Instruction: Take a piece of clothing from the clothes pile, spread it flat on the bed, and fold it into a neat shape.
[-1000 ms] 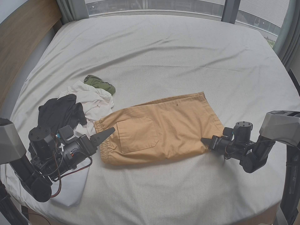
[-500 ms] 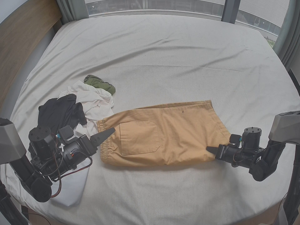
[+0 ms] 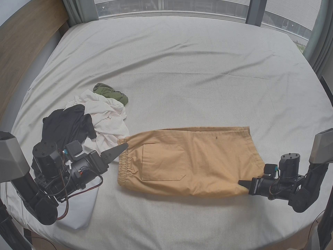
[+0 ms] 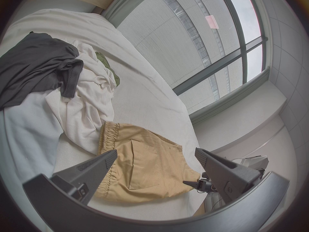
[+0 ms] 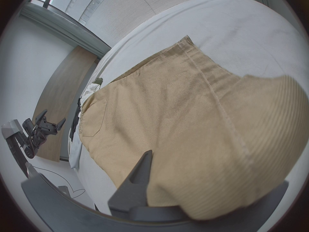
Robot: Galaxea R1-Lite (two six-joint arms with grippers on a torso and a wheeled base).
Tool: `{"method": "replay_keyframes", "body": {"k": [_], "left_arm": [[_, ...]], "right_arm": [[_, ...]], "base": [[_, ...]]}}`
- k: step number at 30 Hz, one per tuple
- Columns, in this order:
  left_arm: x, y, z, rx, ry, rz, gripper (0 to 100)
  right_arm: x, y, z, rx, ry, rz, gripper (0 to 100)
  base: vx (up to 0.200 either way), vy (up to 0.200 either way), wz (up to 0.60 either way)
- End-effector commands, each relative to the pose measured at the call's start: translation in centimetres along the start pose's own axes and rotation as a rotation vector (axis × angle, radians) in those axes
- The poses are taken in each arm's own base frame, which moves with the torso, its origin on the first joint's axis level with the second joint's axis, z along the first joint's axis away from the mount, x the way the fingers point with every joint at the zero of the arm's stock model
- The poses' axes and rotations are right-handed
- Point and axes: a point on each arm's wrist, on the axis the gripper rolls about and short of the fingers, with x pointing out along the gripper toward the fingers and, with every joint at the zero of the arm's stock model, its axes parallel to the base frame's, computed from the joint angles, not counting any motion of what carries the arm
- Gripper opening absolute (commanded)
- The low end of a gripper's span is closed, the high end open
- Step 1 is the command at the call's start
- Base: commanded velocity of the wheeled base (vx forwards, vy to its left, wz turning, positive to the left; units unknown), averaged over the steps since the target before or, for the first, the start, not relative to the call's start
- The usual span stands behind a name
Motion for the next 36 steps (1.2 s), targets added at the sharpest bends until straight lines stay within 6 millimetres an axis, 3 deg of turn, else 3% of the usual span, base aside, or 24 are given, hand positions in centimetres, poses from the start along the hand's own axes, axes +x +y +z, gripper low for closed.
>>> {"method": "replay_keyframes", "body": {"k": [1, 8, 15, 16, 20, 29, 33, 36], "left_arm": [[0.2, 0.4, -0.4, -0.006, 0.016, 0.014, 100], [0.3, 0.6, -0.4, -0.007, 0.018, 0.017, 100], [0.3, 0.7, -0.6, -0.011, 0.028, 0.020, 100], [0.4, 0.9, -0.8, -0.011, 0.035, 0.025, 100], [0.6, 1.3, -1.2, -0.015, 0.052, 0.039, 100], [0.6, 1.7, -1.6, -0.026, 0.069, 0.054, 100], [0.1, 1.9, -2.2, -0.034, 0.114, 0.051, 100], [0.0, 2.0, -2.4, -0.040, 0.130, 0.047, 100]], "right_arm": [[-1.9, 0.0, -0.3, 0.010, -0.009, -0.021, 0], [-2.9, -1.3, -0.7, 0.042, -0.005, -0.075, 0], [-2.8, -1.3, -0.8, 0.043, -0.005, -0.074, 0], [-2.7, -1.3, -0.8, 0.054, -0.004, -0.076, 100], [-2.9, -1.7, -0.4, 0.048, -0.075, -0.179, 100], [-5.4, -2.9, 0.6, 0.056, -0.231, -0.242, 100], [-6.9, -4.7, 2.0, 0.070, -0.347, -0.307, 100], [-7.5, -4.6, 3.3, 0.042, -0.414, -0.281, 100]], "base": [[0.000, 0.000, 0.00], [0.000, 0.000, 0.00], [0.000, 0.000, 0.00], [0.000, 0.000, 0.00], [0.000, 0.000, 0.00], [0.000, 0.000, 0.00], [0.000, 0.000, 0.00], [0.000, 0.000, 0.00]]}}
